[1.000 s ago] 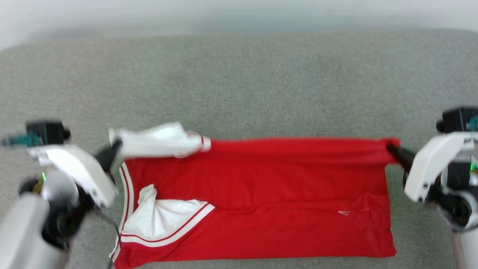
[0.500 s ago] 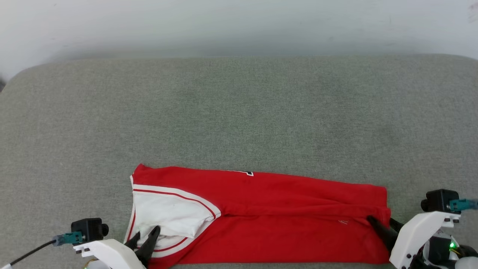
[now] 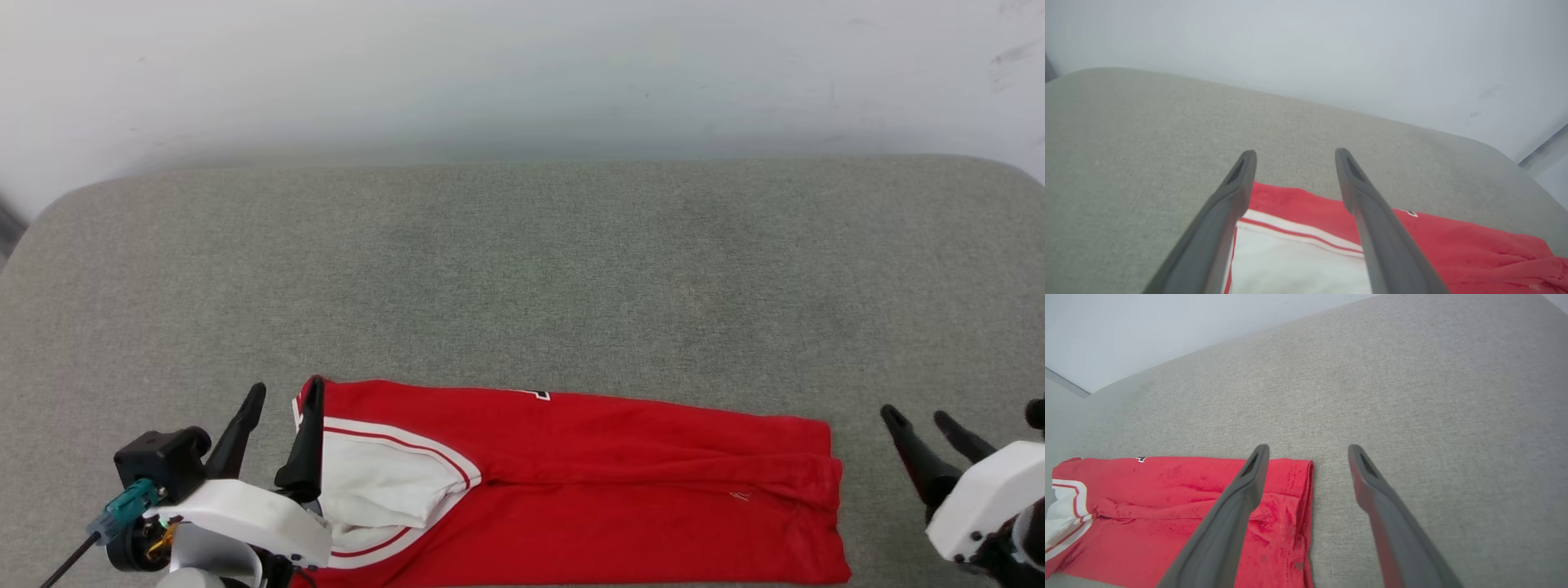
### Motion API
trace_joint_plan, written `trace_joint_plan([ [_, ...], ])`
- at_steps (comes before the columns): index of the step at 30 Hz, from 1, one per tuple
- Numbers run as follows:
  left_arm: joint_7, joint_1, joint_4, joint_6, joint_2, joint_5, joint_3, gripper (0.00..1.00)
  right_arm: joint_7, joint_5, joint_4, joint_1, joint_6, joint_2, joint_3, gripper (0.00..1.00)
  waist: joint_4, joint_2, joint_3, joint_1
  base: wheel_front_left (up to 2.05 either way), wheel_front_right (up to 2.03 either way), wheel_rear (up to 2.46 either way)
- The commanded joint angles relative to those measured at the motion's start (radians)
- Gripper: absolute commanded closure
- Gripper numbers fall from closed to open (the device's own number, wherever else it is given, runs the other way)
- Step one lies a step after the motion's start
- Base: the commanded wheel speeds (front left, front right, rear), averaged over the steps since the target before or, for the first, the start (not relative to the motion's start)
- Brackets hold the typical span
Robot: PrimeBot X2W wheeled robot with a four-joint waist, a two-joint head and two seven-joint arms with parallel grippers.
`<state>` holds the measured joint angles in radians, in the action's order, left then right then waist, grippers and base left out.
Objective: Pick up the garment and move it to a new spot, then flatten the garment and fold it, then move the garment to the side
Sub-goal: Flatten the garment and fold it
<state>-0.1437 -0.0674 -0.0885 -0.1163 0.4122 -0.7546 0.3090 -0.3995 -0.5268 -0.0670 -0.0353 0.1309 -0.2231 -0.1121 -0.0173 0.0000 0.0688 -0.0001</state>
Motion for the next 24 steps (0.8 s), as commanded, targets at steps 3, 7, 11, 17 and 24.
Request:
trace_joint_plan([
  [3, -0.046, -0.019, 0.06, -0.032, 0.007, 0.065, 0.008, 0.0, -0.08, 0.015, 0.039, -0.002, 0.0, -0.031, -0.047, 0.0, 0.006, 0.0, -0.003, 0.0001, 0.0, 0.0, 0.0],
  [7, -0.088, -0.018, 0.12, -0.069, 0.006, 0.142, 0.014, 0.0, -0.214, 0.04, 0.082, -0.004, 0.0, -0.053, -0.092, 0.0, 0.023, 0.0, 0.002, 0.0001, 0.0, 0.0, 0.0],
  [11, -0.107, 0.002, 0.169, -0.093, 0.001, 0.202, 0.02, 0.0, -0.336, 0.051, 0.099, 0.022, 0.0, -0.041, -0.101, 0.0, 0.053, 0.0, 0.015, 0.0001, 0.0, 0.0, 0.0],
  [17, -0.114, 0.009, 0.219, -0.101, -0.009, 0.253, 0.037, 0.0, -0.415, 0.052, 0.044, 0.03, 0.0, 0.007, -0.08, 0.0, 0.107, 0.0, 0.052, 0.0001, 0.0, 0.0, 0.0],
  [24, -0.115, -0.013, 0.228, -0.089, -0.016, 0.269, 0.052, 0.0, -0.41, 0.03, -0.119, -0.024, 0.0, 0.021, -0.027, 0.0, 0.137, 0.0, 0.084, 0.0001, 0.0, 0.0, 0.0],
])
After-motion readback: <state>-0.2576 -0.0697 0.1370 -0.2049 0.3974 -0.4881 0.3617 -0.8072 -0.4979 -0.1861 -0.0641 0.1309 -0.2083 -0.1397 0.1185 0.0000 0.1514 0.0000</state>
